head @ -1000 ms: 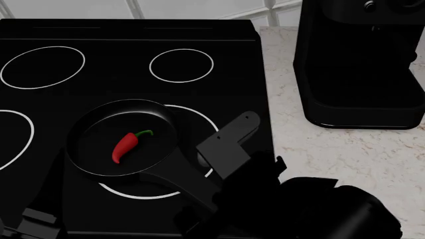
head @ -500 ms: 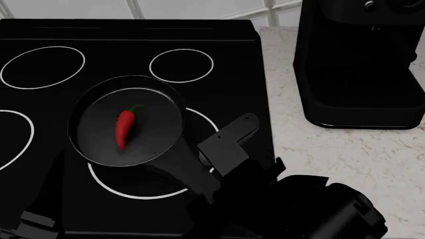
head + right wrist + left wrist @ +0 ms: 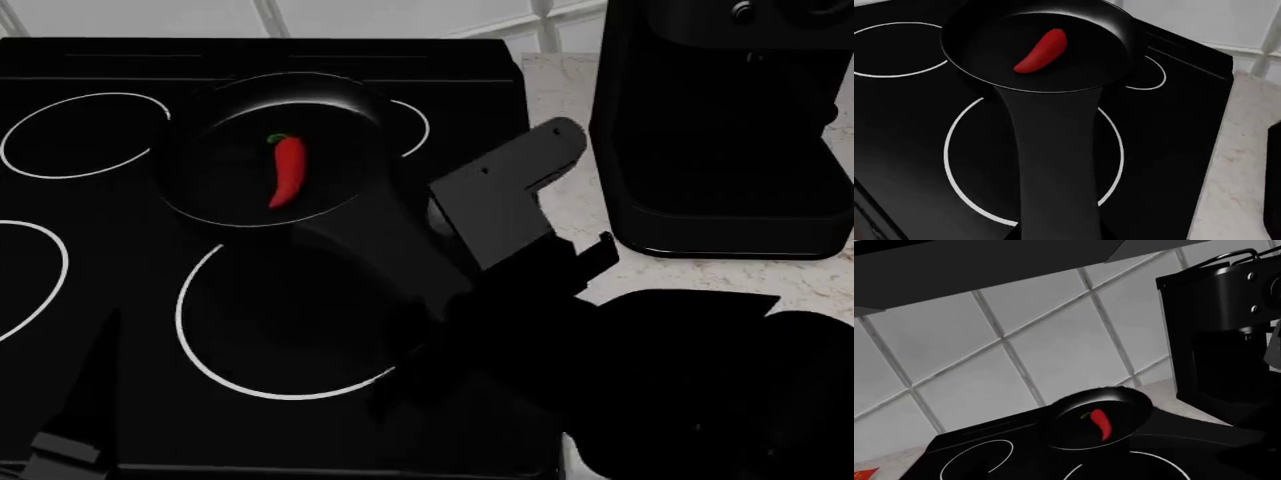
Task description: Pick up the pan and dump the vegetables in it onto the plate. Then return the pan to the stove.
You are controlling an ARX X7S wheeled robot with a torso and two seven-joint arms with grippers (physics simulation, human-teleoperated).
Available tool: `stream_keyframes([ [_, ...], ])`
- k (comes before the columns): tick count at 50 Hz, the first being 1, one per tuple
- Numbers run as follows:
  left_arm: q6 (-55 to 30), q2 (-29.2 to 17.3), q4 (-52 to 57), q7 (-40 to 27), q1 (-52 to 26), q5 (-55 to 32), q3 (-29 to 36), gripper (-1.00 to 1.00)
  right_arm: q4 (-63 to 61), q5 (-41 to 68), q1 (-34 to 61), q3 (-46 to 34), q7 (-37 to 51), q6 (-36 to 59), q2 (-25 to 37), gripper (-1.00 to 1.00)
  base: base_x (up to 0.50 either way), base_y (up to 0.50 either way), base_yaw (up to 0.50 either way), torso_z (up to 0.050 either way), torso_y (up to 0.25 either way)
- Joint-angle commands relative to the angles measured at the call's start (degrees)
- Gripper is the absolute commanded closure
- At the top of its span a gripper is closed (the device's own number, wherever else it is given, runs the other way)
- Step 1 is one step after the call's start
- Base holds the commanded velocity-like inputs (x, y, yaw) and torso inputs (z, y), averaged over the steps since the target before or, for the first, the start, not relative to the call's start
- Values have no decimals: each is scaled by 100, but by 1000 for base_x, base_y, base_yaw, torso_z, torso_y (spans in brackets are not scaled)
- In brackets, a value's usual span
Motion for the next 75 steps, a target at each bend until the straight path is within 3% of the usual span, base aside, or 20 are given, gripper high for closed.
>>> stream_keyframes([
  [1,94,-97,52,-41,17,9,32,-100,-754,610,224,752,622,296,260,100,0,0,0,0,0],
  [5,203,-354,151,-297,-423,-338,258,-100,-859,809,239,912,807,344,345,100,0,0,0,0,0],
  [8,996,-1013,154,-721,-1774,-601,1655,-100,-994,1081,300,1090,1059,424,406,100,0,0,0,0,0],
  [12,2101,-1491,155,-1175,-4231,-633,4535,-100,-1079,1273,373,1220,1203,465,474,100,0,0,0,0,0],
  [14,2778,-1525,155,-1405,-5950,-581,6254,-100,-1077,1418,419,1300,1306,498,494,100,0,0,0,0,0],
  [16,3846,-1117,155,-1923,-7669,-287,7973,-100,-1099,1432,453,1309,1339,513,518,100,0,0,0,0,0],
  [18,5565,380,155,-3267,-9388,749,9692,-100,-1129,1545,523,1361,1431,551,534,100,0,0,0,0,0],
  [19,5737,418,155,-3288,-10038,774,10551,-100,-1168,1584,552,1393,1443,549,552,100,0,0,0,0,0],
  [21,5622,451,155,-3289,-10038,685,12270,-100,-1214,1651,581,1432,1500,555,573,100,0,0,0,0,8],
  [22,5598,497,155,-3289,-10039,642,12593,-100,-1244,1691,619,1435,1542,590,590,100,0,0,0,0,0],
  [51,5227,337,155,-3260,-10039,587,12179,-100,-1411,2198,1047,1585,1984,639,634,100,15,500,0,0,0],
  [52,5077,177,155,-3058,-10039,400,11946,-100,-1404,2212,1048,1594,1990,625,629,100,16,500,0,0,0],
  [54,4088,-687,155,-1989,-10038,-737,10447,-100,-1431,2185,1043,1567,1986,625,619,100,16,500,0,0,0],
  [58,3395,-1055,155,-1454,-10036,-1615,9265,-100,-1424,2161,1051,1554,1982,608,618,100,17,500,0,0,3],
  [62,3331,-1056,155,-1424,-10036,-1710,9133,-100,-1441,2192,1067,1543,2001,600,602,100,16,500,0,0,0],
  [66,3030,-1184,155,-1272,-10033,-2122,8572,-100,-1454,2312,1135,1549,2074,628,604,100,17,500,0,0,0],
  [75,3201,-1015,155,-1333,-10033,-2057,8643,-100,-1496,2378,1193,1511,2105,629,576,100,15,500,0,0,1],
])
